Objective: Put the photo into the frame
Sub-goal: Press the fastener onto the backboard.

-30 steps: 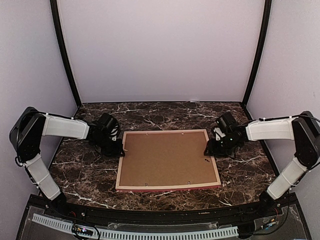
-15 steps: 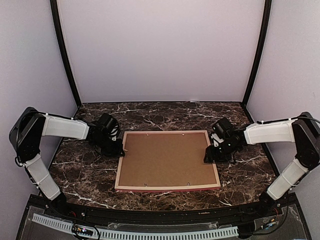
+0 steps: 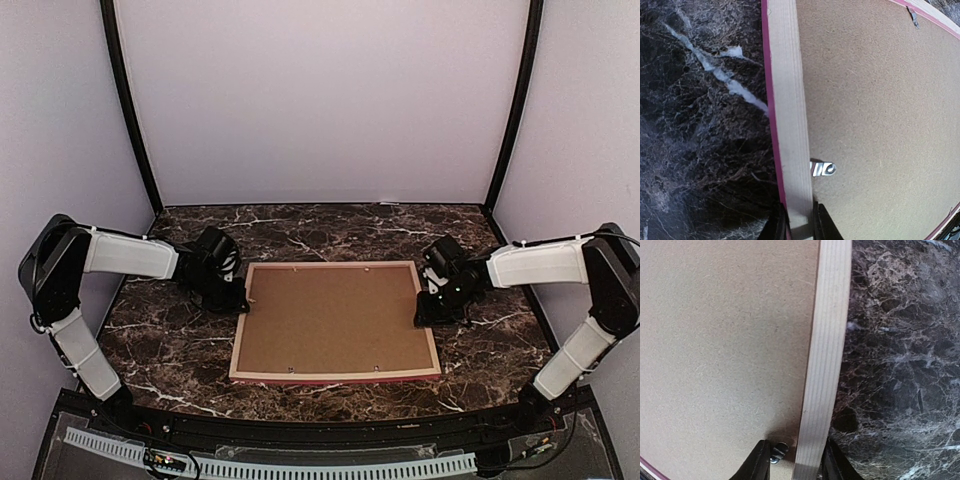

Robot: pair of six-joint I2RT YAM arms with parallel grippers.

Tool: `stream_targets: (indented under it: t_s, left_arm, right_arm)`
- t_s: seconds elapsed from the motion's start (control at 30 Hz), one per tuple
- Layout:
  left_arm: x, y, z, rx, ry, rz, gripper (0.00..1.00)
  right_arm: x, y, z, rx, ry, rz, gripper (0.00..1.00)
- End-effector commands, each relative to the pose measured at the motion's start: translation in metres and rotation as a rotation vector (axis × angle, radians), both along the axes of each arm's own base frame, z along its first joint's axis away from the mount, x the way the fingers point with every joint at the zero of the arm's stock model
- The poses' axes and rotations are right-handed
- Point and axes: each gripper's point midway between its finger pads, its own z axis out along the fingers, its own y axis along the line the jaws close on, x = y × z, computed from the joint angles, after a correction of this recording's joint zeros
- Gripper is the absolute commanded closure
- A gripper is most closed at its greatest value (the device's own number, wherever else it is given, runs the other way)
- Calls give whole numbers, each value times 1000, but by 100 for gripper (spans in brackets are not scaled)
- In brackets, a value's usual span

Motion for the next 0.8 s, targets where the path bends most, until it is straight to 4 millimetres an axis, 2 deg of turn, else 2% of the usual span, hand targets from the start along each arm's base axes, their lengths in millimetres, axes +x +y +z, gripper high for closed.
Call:
stream_targets:
  t_s: [0.0,0.5,0.67,0.77]
  left_arm:
    - [-15,-3,-9,2,43,-41,91]
    - [-15,-4,-8,5,42,-48,91]
    - [-15,-4,-8,6,40,-46,91]
    - [-15,-4,-8,3,40,-43,91]
  right_arm:
    - [1,4,-6,9,22,-1,66]
    - [-2,1,-12,78,83,-37,76]
    - [-5,3,-14,104,106,-15,76]
    - [-4,5,-11,129,106,-8,73]
